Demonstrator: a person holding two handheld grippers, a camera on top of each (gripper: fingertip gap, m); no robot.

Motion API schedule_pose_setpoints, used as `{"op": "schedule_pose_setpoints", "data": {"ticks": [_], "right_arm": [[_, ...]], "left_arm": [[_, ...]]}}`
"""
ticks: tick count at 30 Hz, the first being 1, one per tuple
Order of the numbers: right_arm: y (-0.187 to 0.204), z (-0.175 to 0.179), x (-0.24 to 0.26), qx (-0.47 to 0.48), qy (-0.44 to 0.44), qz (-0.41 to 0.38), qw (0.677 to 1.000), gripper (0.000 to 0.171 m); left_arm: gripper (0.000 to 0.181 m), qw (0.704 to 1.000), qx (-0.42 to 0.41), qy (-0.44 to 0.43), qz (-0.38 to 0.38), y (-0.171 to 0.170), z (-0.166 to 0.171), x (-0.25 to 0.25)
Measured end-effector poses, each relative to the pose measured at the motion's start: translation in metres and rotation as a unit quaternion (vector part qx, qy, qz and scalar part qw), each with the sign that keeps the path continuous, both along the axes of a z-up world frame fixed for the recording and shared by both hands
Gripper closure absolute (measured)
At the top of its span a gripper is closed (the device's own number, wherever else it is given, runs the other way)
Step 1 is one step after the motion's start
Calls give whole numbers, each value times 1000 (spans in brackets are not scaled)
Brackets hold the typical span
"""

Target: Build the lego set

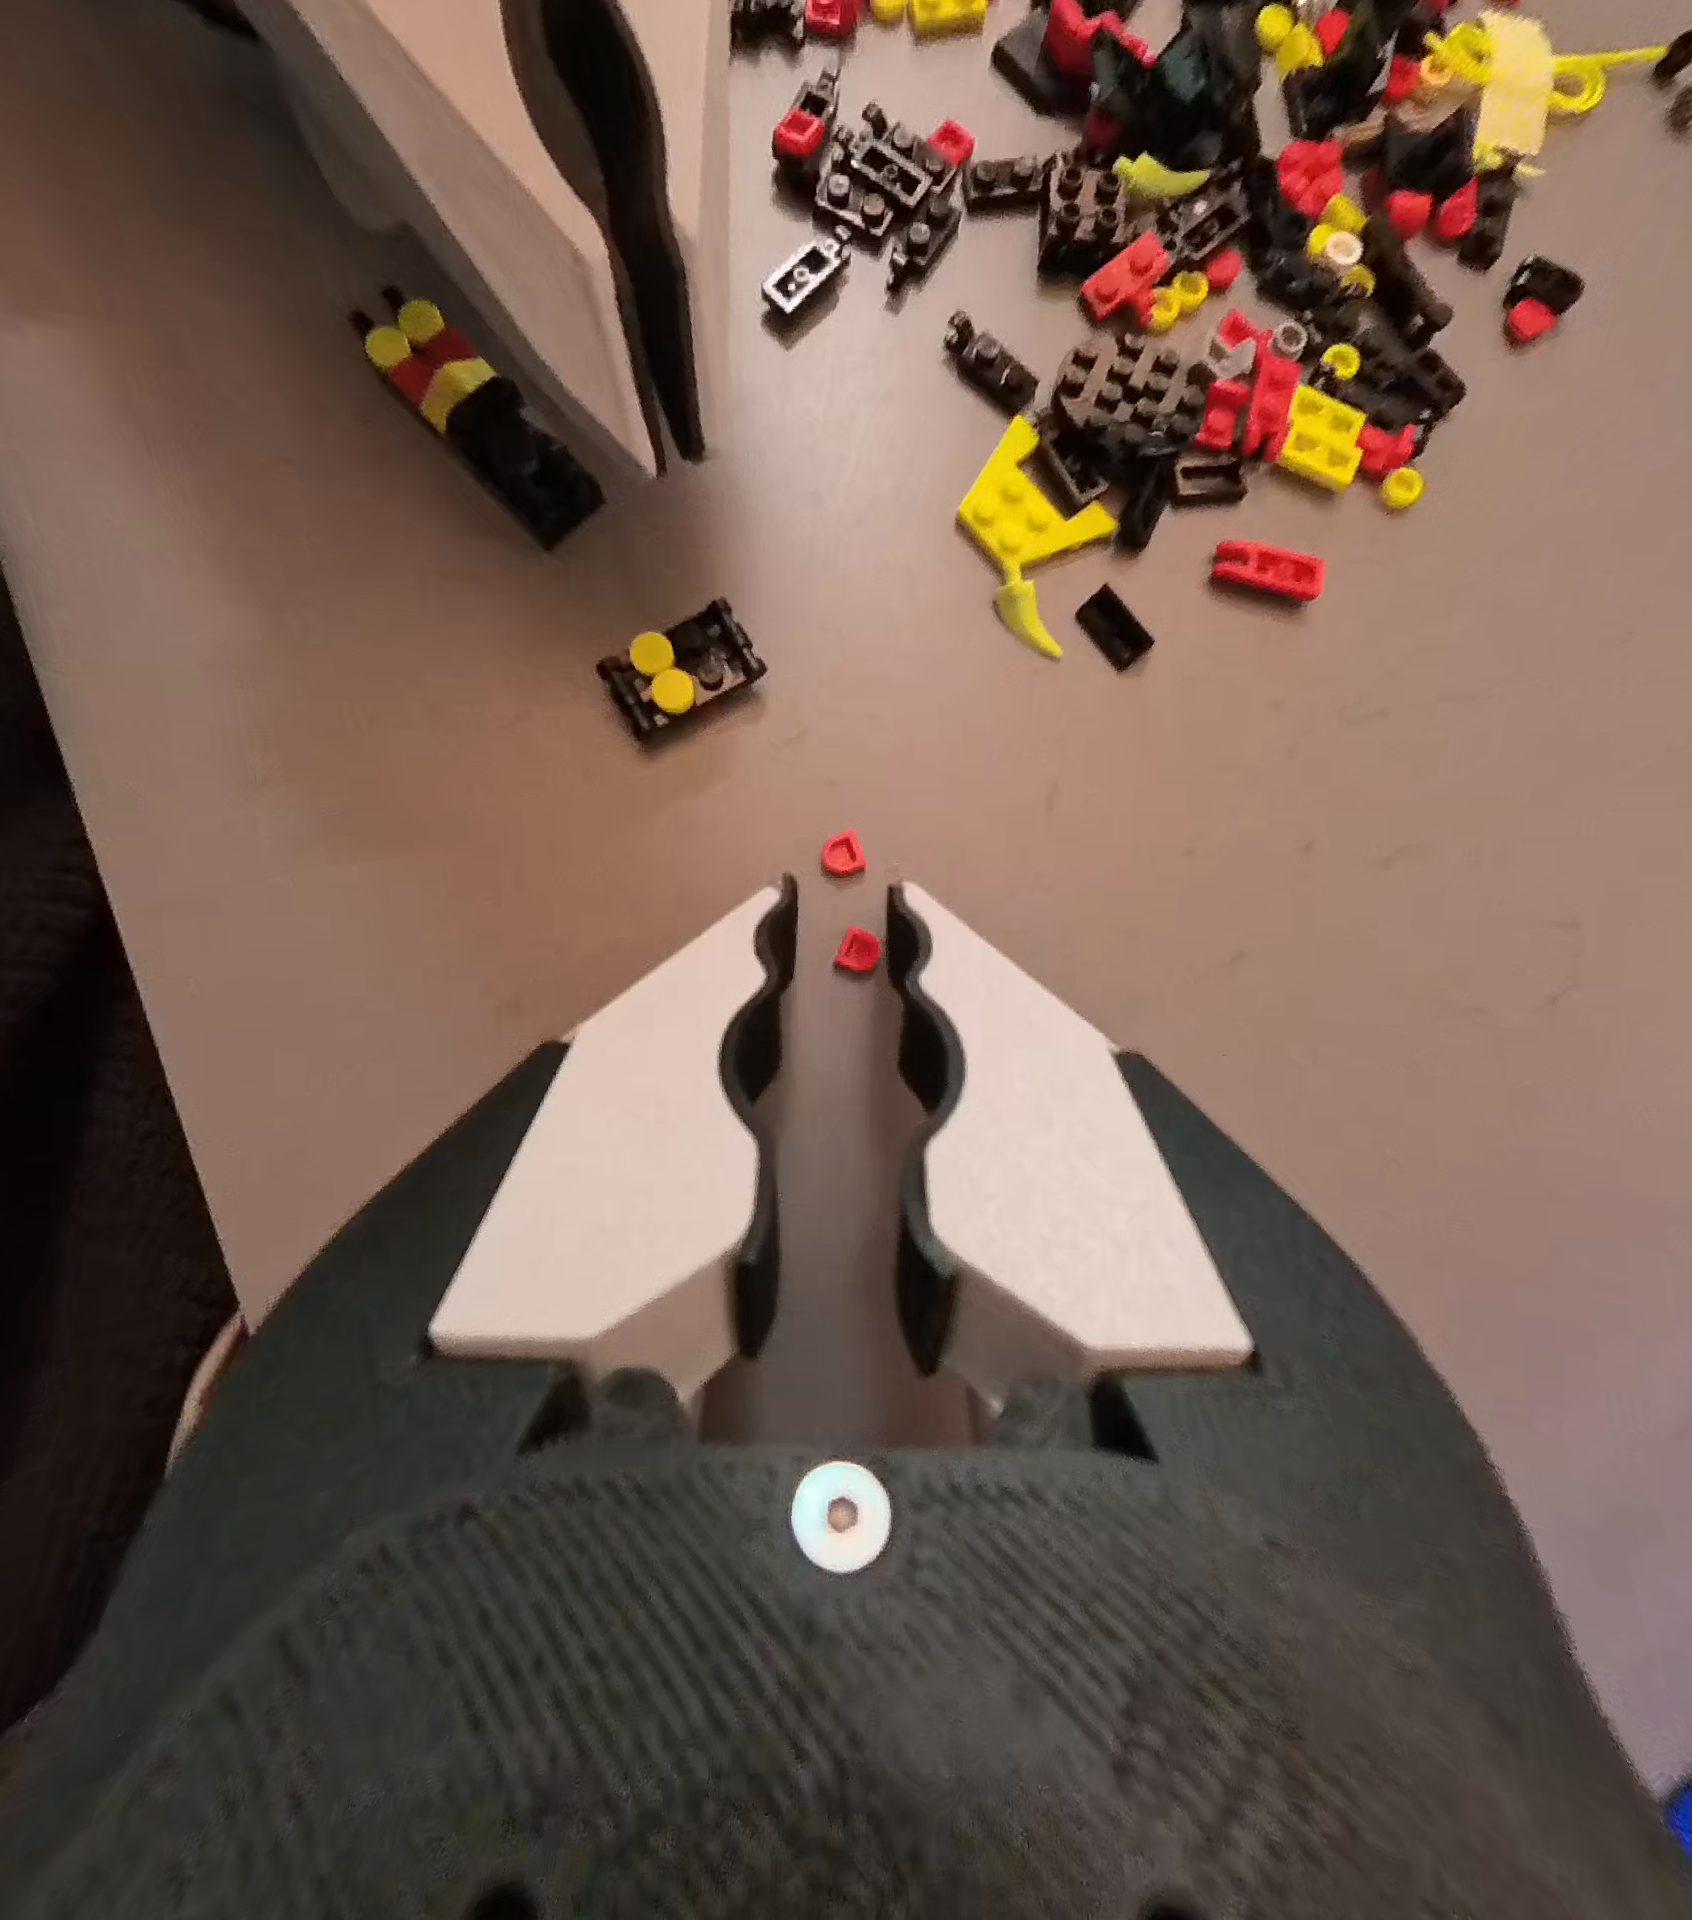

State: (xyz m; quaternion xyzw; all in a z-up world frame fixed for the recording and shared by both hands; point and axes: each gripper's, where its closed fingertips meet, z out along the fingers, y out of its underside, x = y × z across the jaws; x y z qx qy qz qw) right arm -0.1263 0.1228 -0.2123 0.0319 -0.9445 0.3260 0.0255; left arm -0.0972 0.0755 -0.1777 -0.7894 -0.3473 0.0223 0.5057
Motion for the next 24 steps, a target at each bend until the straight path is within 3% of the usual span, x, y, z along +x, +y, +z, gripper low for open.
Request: {"op": "schedule_pose_setpoints", "data": {"ticks": [1,18,24], "right_arm": [[1,1,0,-1,-2,0,1000,155],[8,-4,2,3,-73,-20,997,164],[-16,37,30,-106,-159,16,981,164]], "left_arm": [[181,1000,-1,1,0,0,0,0],[181,1000,-8,18,-12,3,0,2],[167,993,-3,115,-35,9,21,6]]}}
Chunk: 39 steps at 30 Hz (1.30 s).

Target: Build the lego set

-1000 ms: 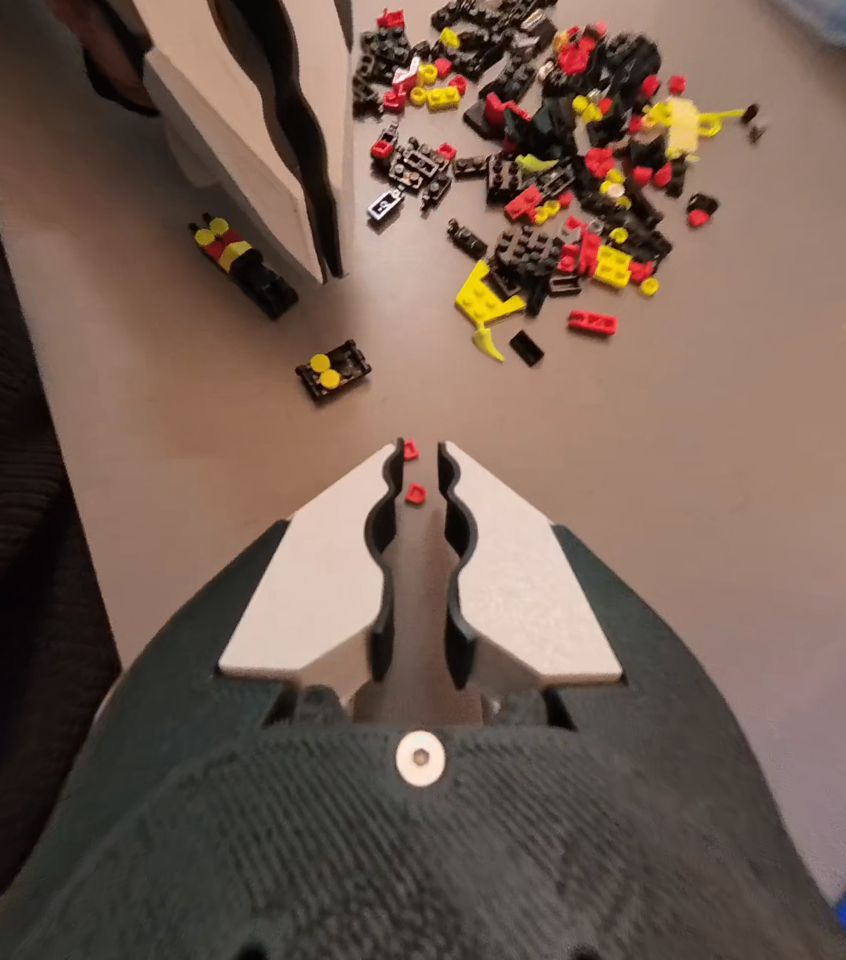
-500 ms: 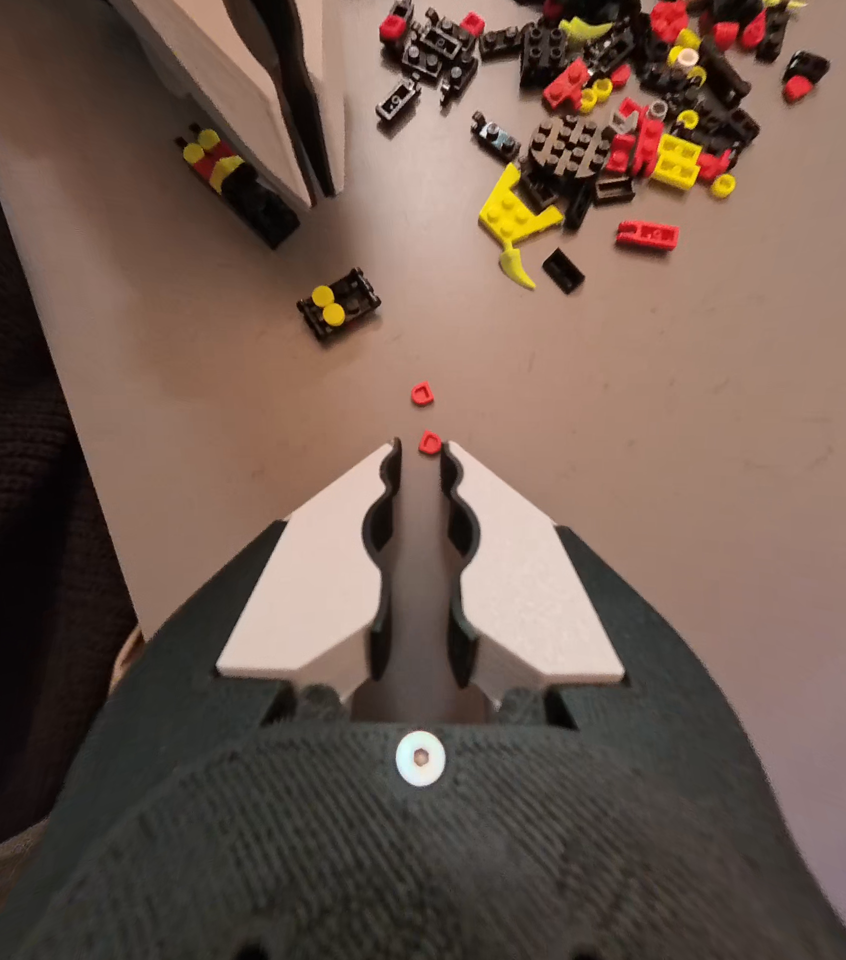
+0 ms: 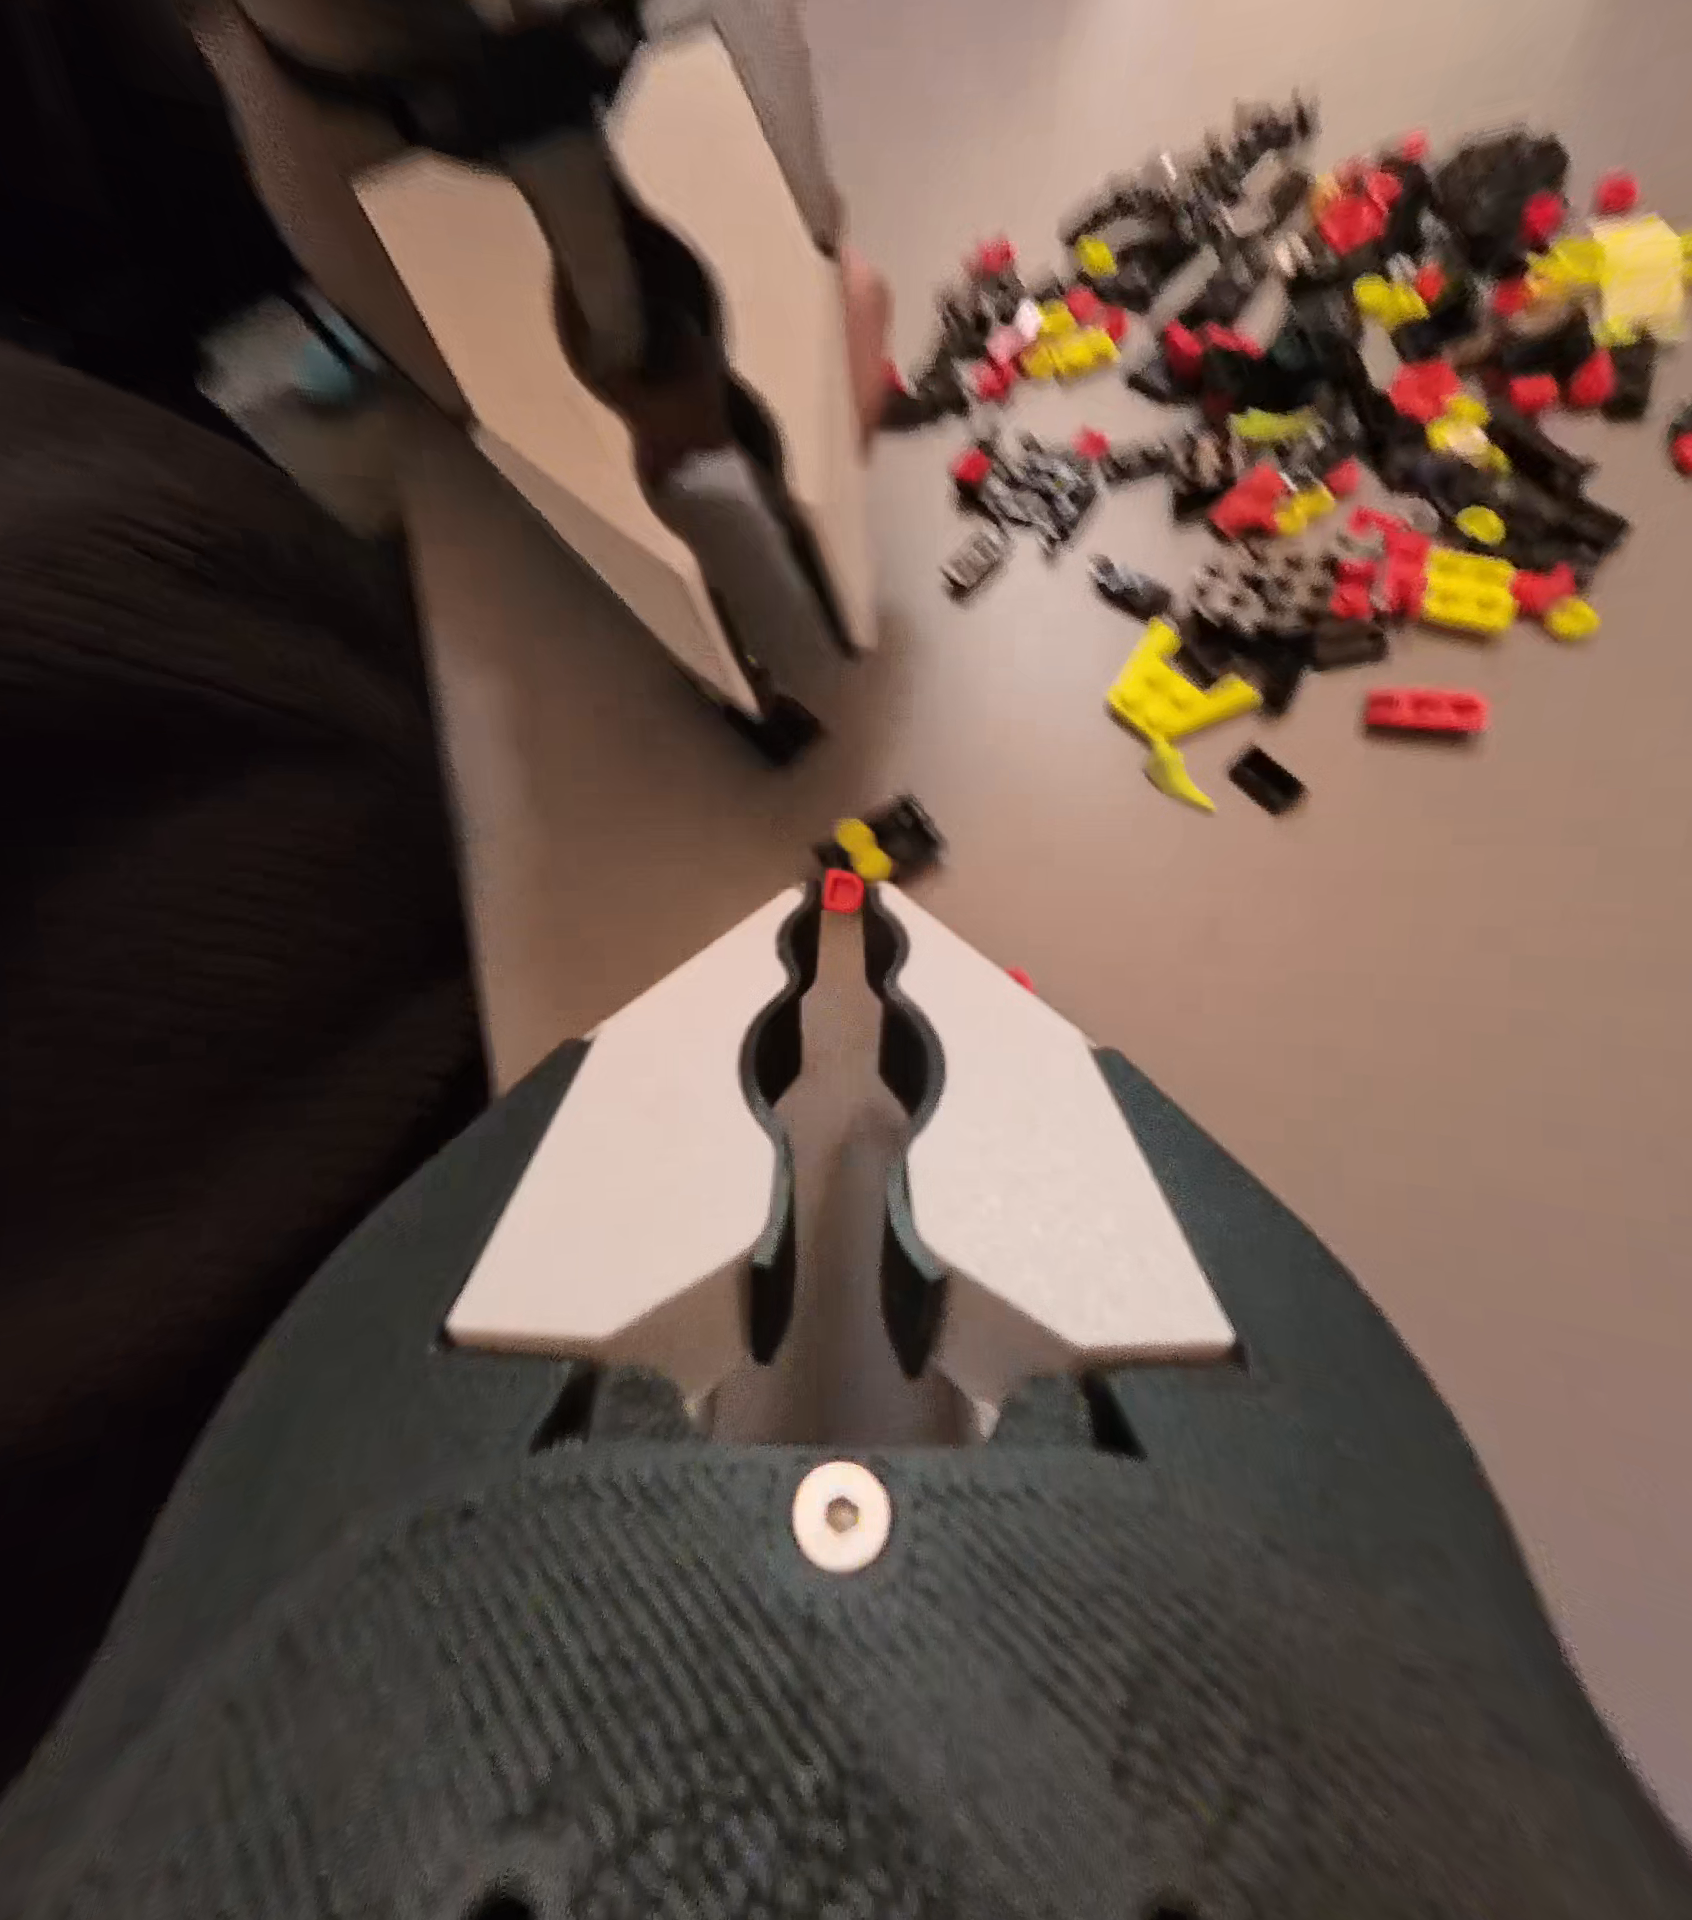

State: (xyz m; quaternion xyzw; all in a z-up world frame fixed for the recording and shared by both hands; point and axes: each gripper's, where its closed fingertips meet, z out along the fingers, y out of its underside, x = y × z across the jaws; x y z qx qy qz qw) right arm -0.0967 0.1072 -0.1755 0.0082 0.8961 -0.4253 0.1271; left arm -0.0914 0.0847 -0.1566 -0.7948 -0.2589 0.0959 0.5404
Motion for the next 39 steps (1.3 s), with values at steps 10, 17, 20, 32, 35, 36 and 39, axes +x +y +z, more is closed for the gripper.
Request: {"op": "schedule_pose_setpoints", "data": {"ticks": [10,17,20,32,35,36,39], "right_arm": [[-12,55,38,-132,-187,65,971,165],[-10,58,39,-136,-212,70,965,165],[-11,56,42,-131,-217,75,965,166],[-14,68,45,-163,-275,77,944,165],[-14,74,43,-176,-291,75,937,165],[-14,75,42,-179,-295,74,935,165],[-13,75,41,-180,-298,71,935,165]], "left_arm": [[176,961,-35,268,-51,18,38,28],[174,955,-44,285,-74,21,35,36],[175,952,-49,292,-76,23,34,37],[175,944,-36,324,-52,22,45,35],[176,942,-26,333,-42,20,51,35],[177,941,-23,335,-41,20,52,35],[179,940,-19,339,-38,20,54,34]]}}
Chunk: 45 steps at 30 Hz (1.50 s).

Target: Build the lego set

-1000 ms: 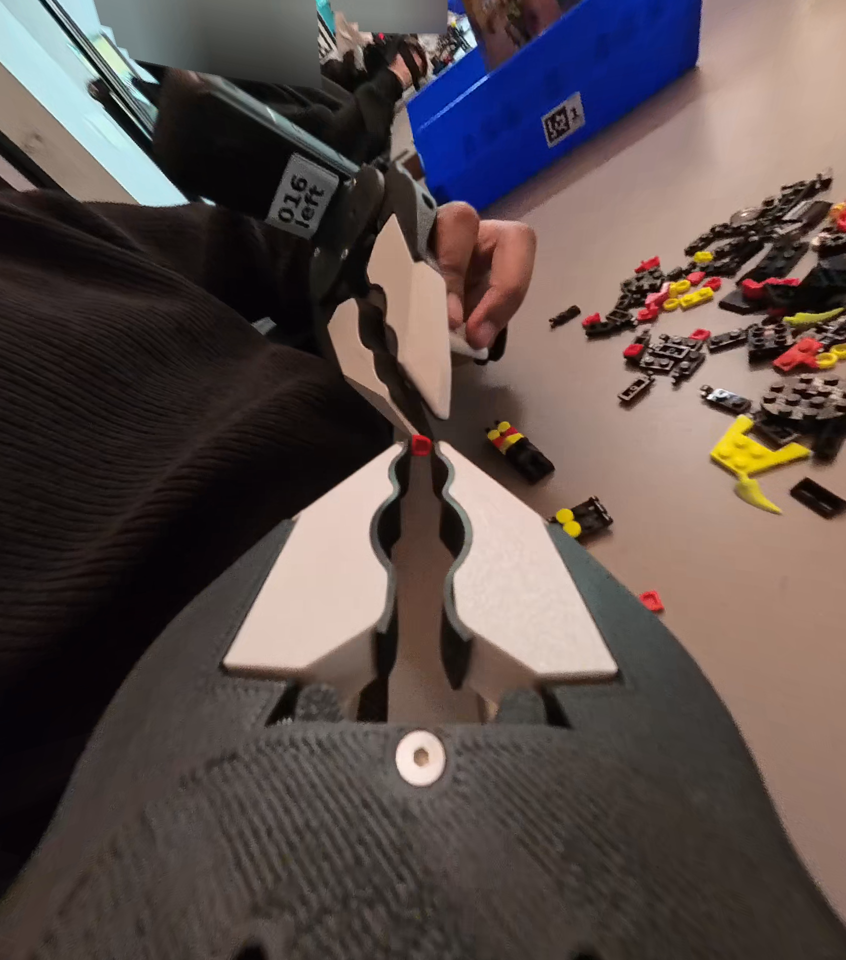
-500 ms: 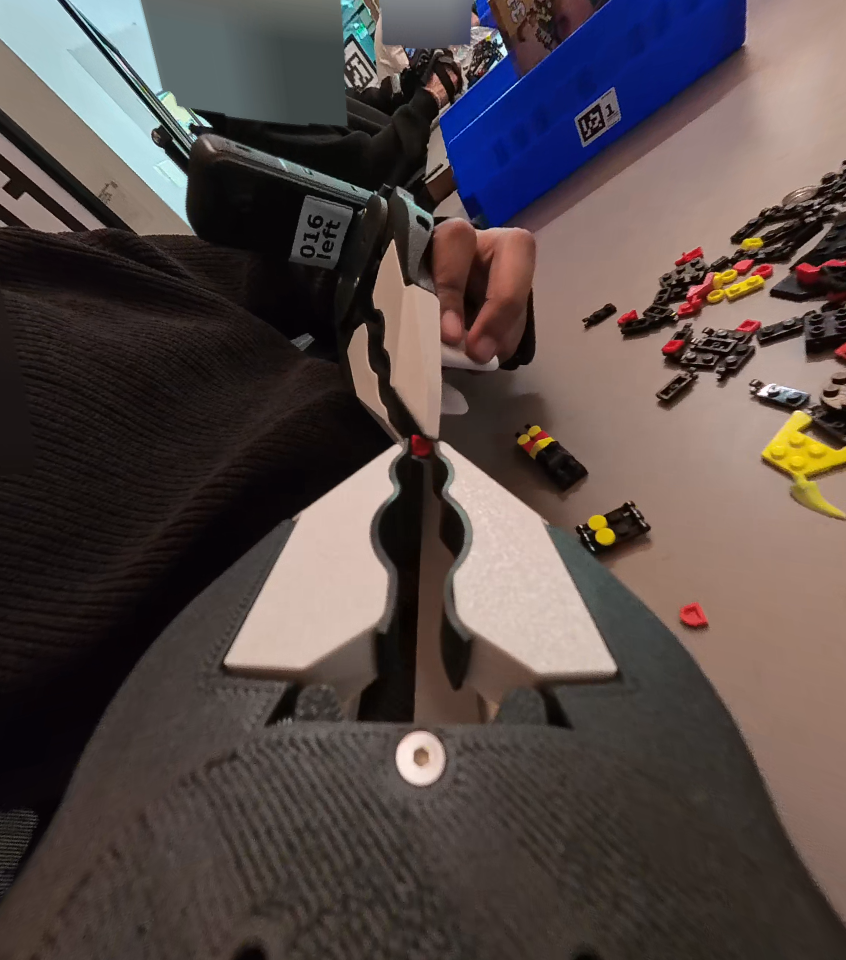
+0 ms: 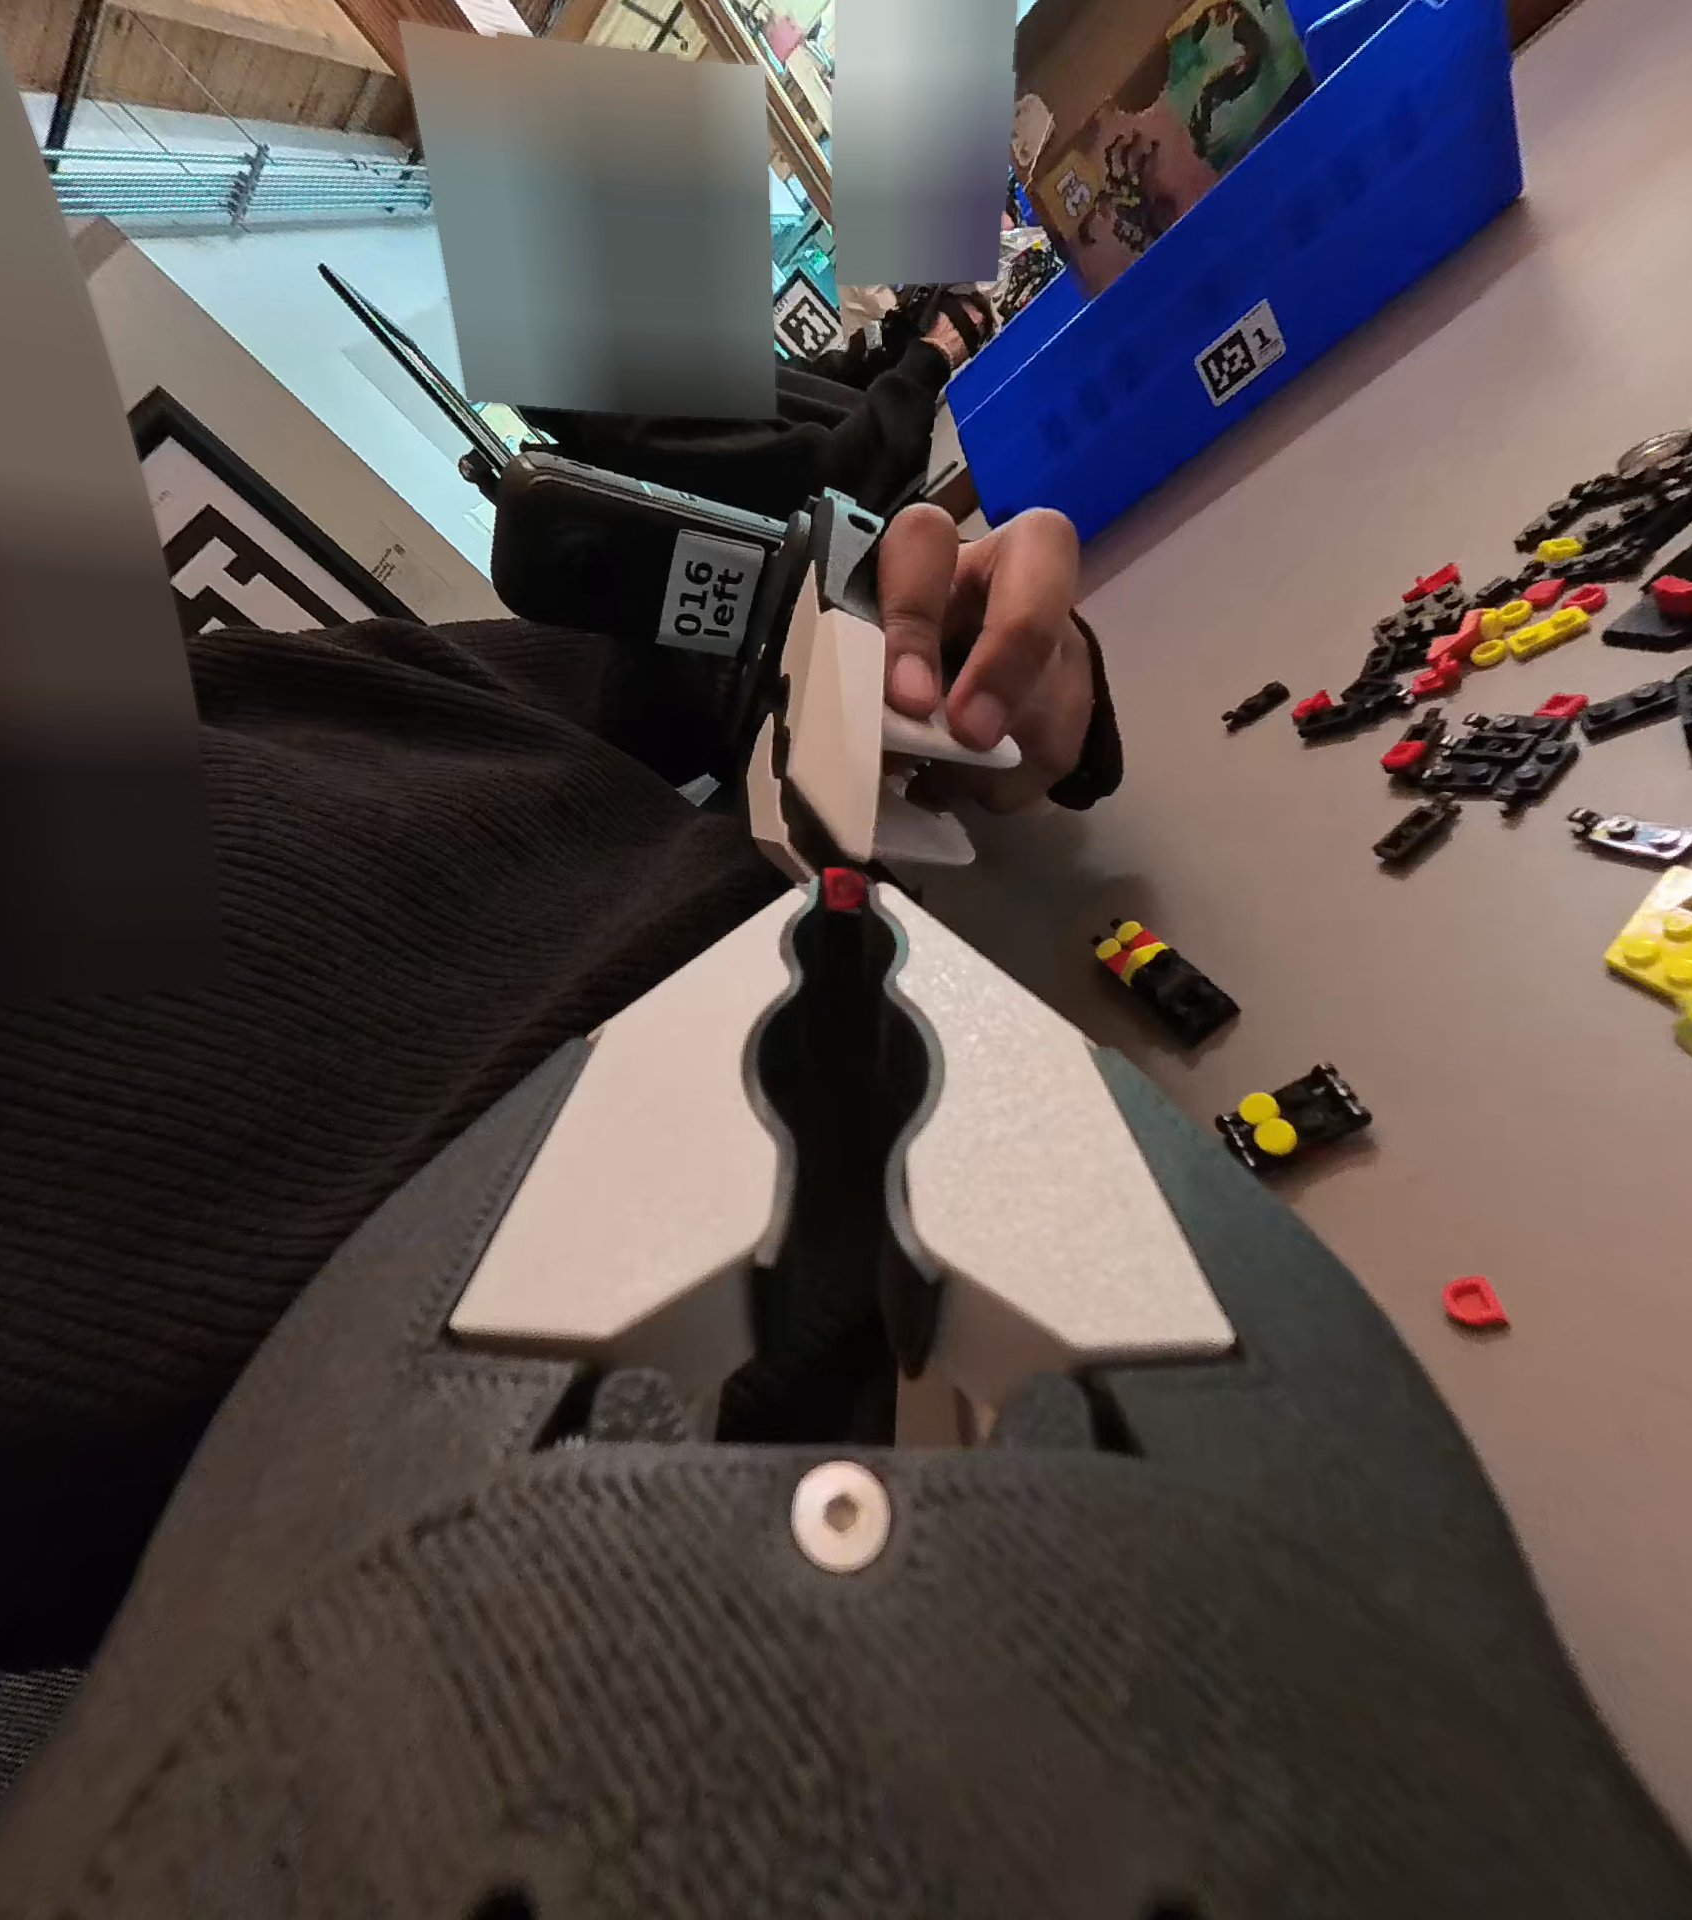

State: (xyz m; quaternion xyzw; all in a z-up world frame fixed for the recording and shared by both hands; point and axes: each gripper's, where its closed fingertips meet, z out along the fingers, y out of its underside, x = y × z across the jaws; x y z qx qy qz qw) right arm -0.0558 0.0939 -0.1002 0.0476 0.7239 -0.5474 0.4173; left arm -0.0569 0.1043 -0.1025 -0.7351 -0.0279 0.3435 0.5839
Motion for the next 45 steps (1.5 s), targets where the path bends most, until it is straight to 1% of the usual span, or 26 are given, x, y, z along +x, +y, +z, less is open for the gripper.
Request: {"op": "schedule_pose_setpoints", "data": {"ticks": [7,16,17,18,20,26,29,31,33,36,38,41,43,45], "right_arm": [[-2,1,2,0,-18,3,1000,165],[-4,5,4,-3,-47,3,999,166],[-3,6,4,-3,-49,4,999,166],[-3,6,4,-7,-53,8,999,171],[-3,8,3,-10,-59,7,998,171],[-3,5,2,-5,-51,6,999,171],[0,3,-8,1,-32,-19,999,171],[3,-2,-24,16,2,-62,998,171],[6,-10,-39,38,53,-100,993,171],[9,-18,-49,65,124,-129,982,171],[8,-18,-49,69,158,-132,976,171],[7,-22,-45,79,196,-127,969,168],[7,-26,-43,93,213,-125,965,163],[4,-27,-39,99,232,-123,960,163]], "left_arm": [[174,1000,-14,24,1,1,-1,2],[176,999,-9,44,12,0,4,1],[176,999,-9,44,12,0,4,1],[176,999,-9,46,12,0,4,1],[176,999,-6,51,14,-1,7,1],[176,999,-11,39,9,0,4,1],[176,999,-29,25,9,0,-4,0],[177,998,-59,-1,21,2,-17,-5],[176,991,-109,-64,44,6,-41,-11],[176,975,-153,-150,54,18,-68,-7],[176,964,-172,-198,52,26,-82,-1],[176,950,-183,-249,54,32,-98,4],[176,943,-185,-269,63,32,-104,2],[176,938,-185,-285,71,30,-108,0]]}}
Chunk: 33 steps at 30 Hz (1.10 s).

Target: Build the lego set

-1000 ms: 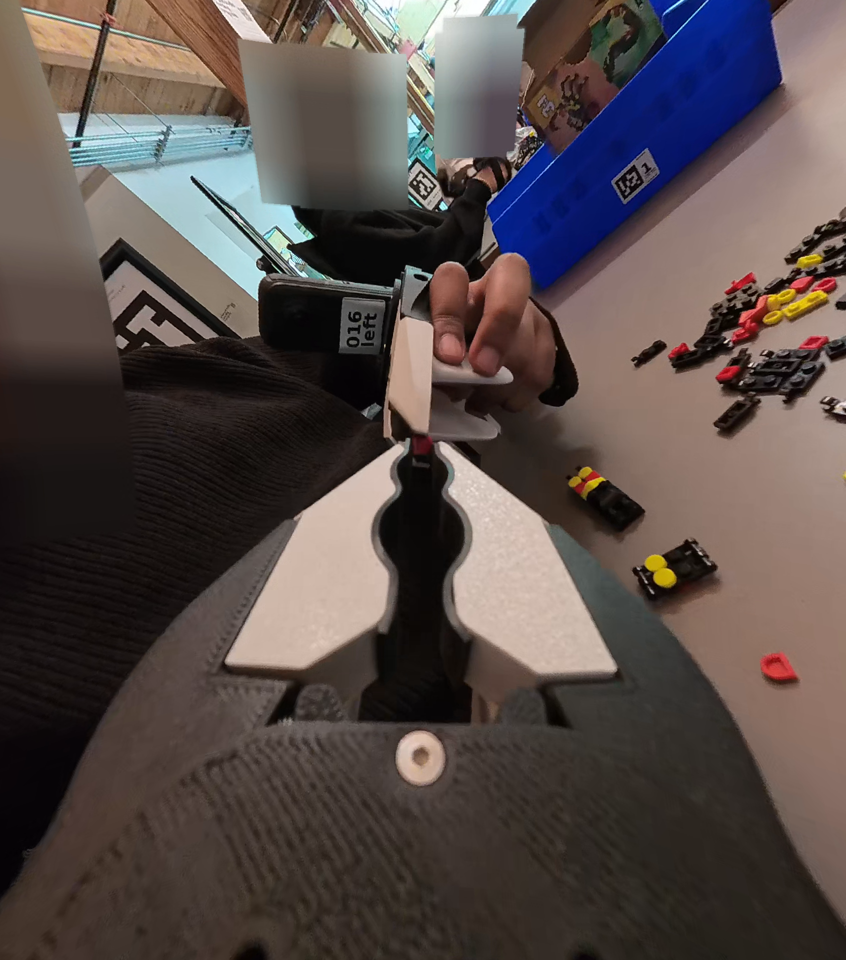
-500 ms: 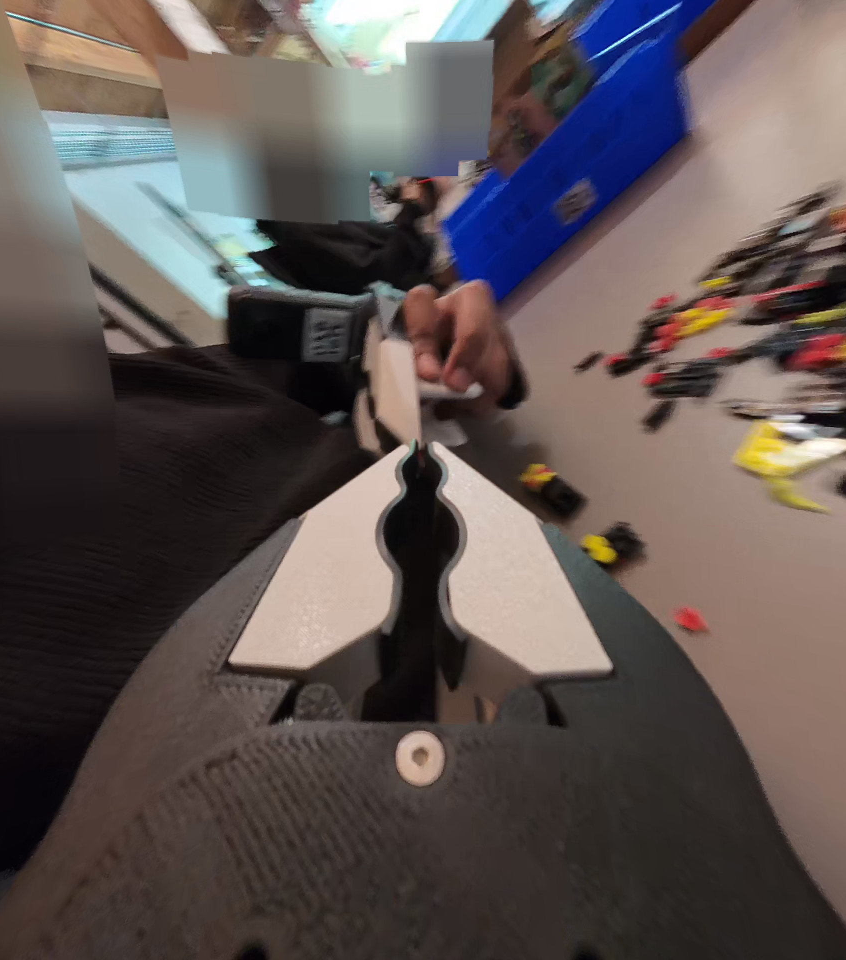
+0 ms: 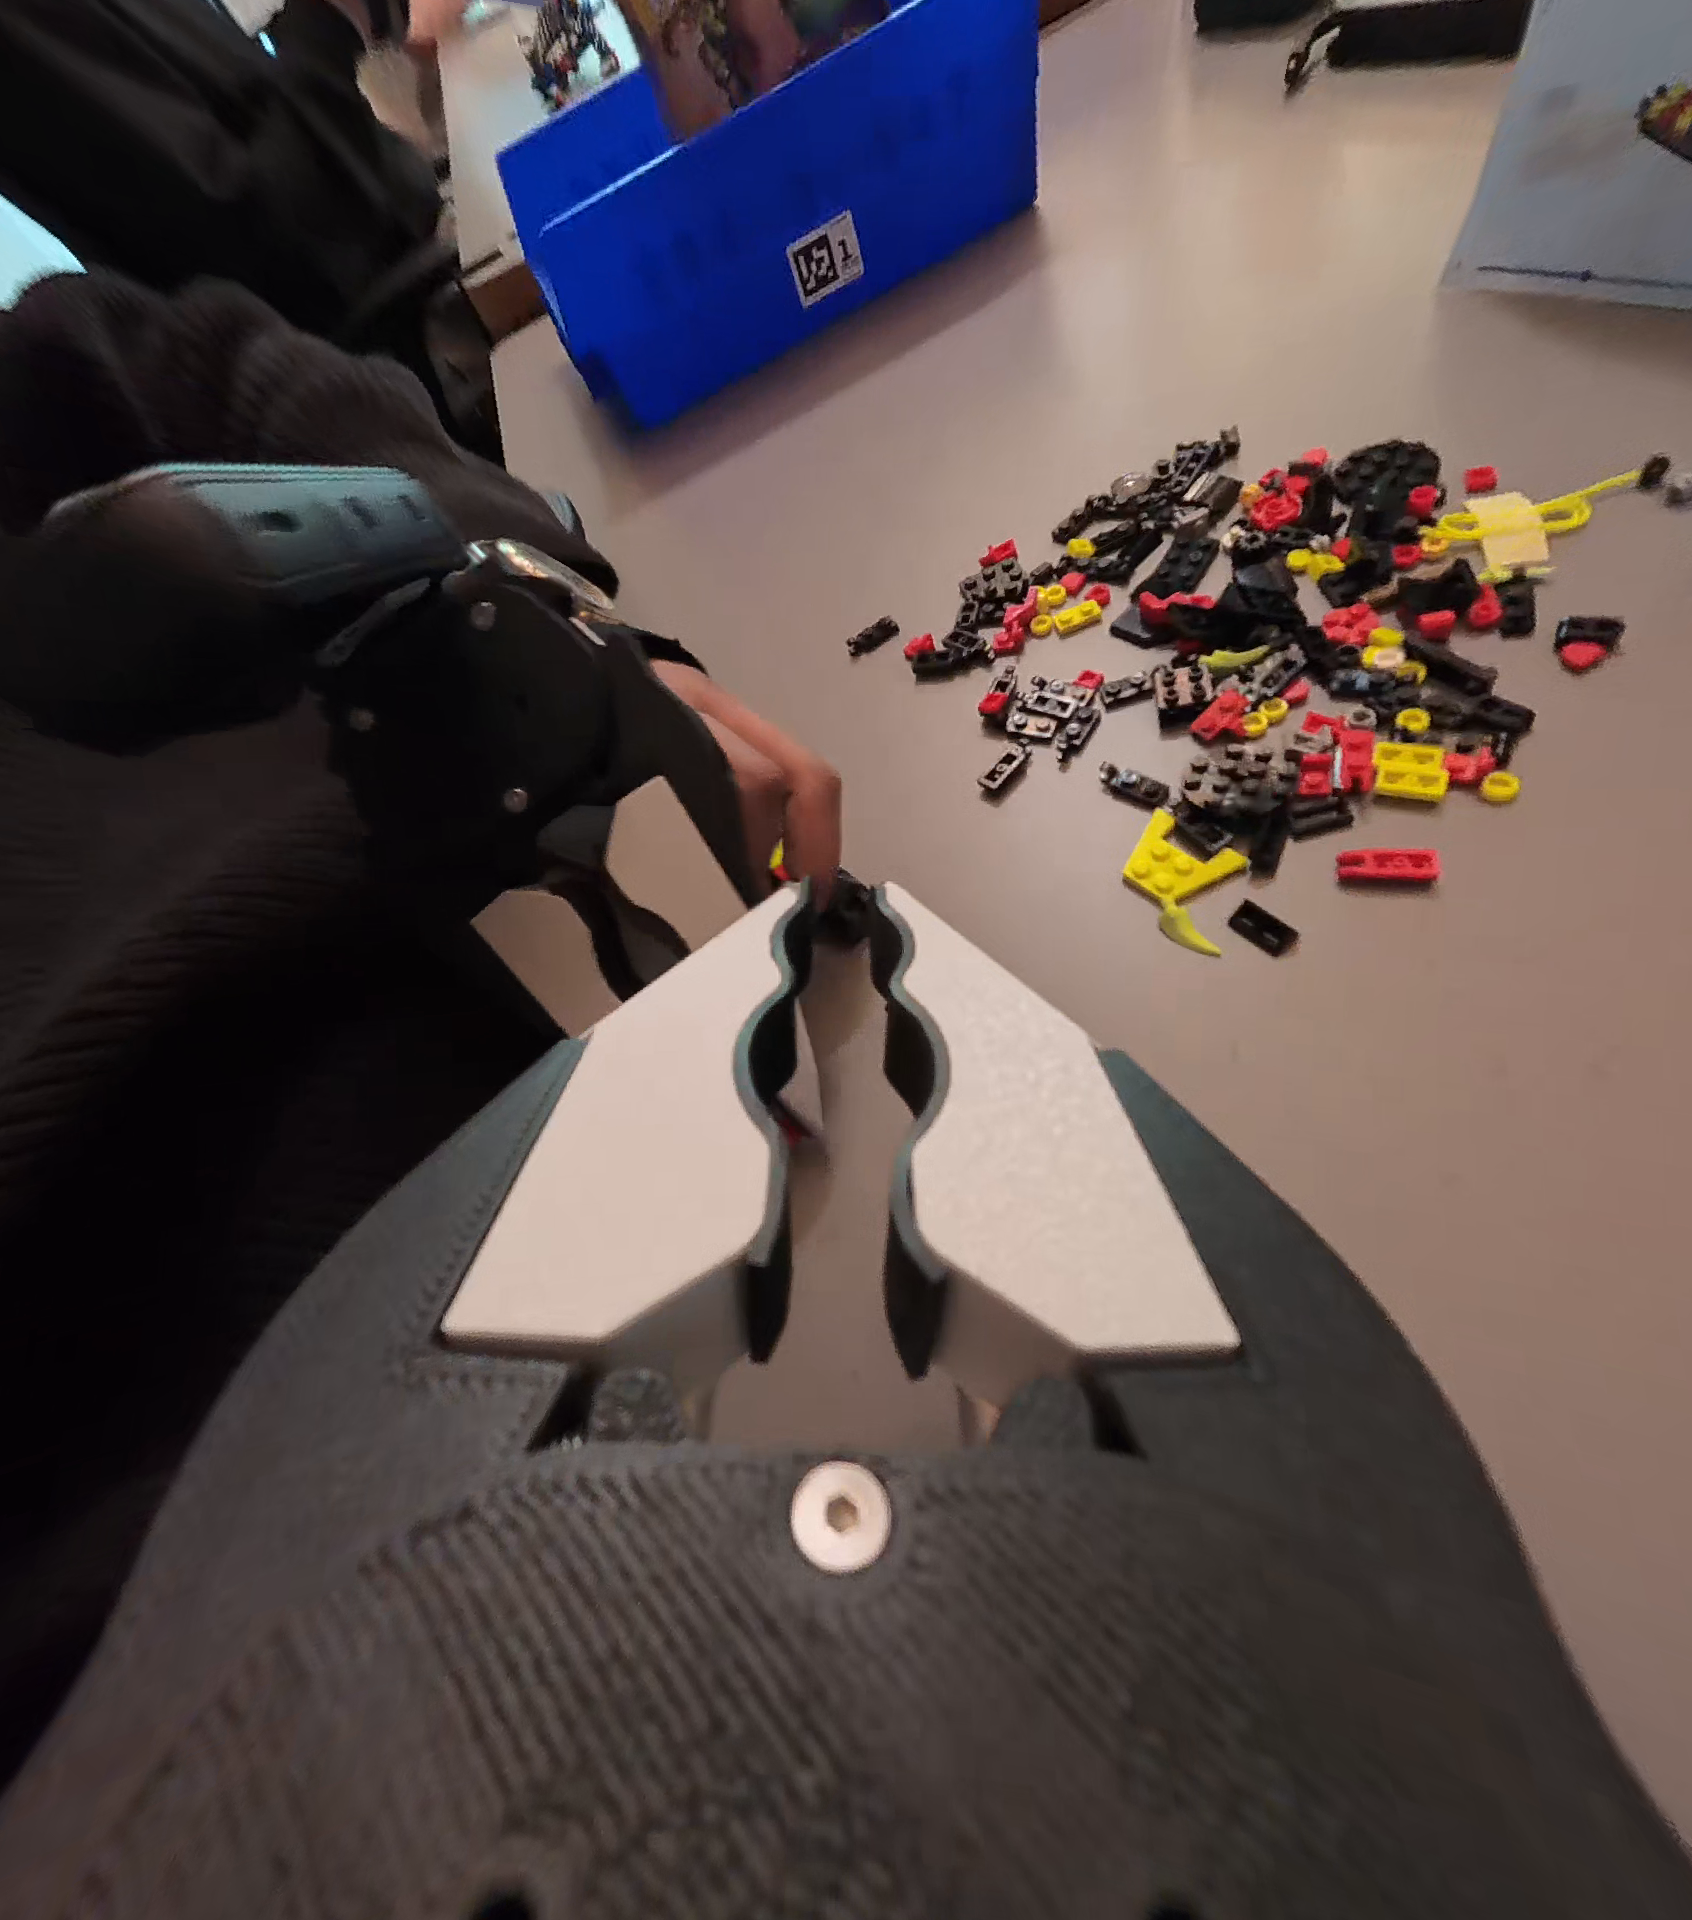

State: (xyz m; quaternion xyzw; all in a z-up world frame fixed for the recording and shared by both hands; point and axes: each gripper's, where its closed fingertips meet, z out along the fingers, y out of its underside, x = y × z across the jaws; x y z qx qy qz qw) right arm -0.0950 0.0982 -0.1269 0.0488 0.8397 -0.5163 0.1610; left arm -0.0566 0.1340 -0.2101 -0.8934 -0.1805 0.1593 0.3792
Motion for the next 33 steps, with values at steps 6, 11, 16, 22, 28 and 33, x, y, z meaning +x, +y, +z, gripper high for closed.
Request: {"op": "schedule_pose_setpoints", "data": {"ticks": [6,11,16,22,28,33], "right_arm": [[-1,8,-15,16,146,-51,988,142],[7,28,-39,0,283,-123,951,123],[9,55,-43,-70,279,-150,946,78],[34,106,-61,-153,317,-248,902,92],[47,123,-74,-126,396,-324,850,157],[98,159,-95,-65,606,-468,640,140]], "left_arm": [[176,1000,2,-25,18,-3,-4,-5],[174,999,9,-29,26,-5,-3,-7],[172,999,15,-25,28,-8,0,-8],[172,996,68,-12,55,-29,29,-16],[173,989,113,-2,95,-53,46,-36],[174,989,119,-13,90,-50,42,-34]]}}
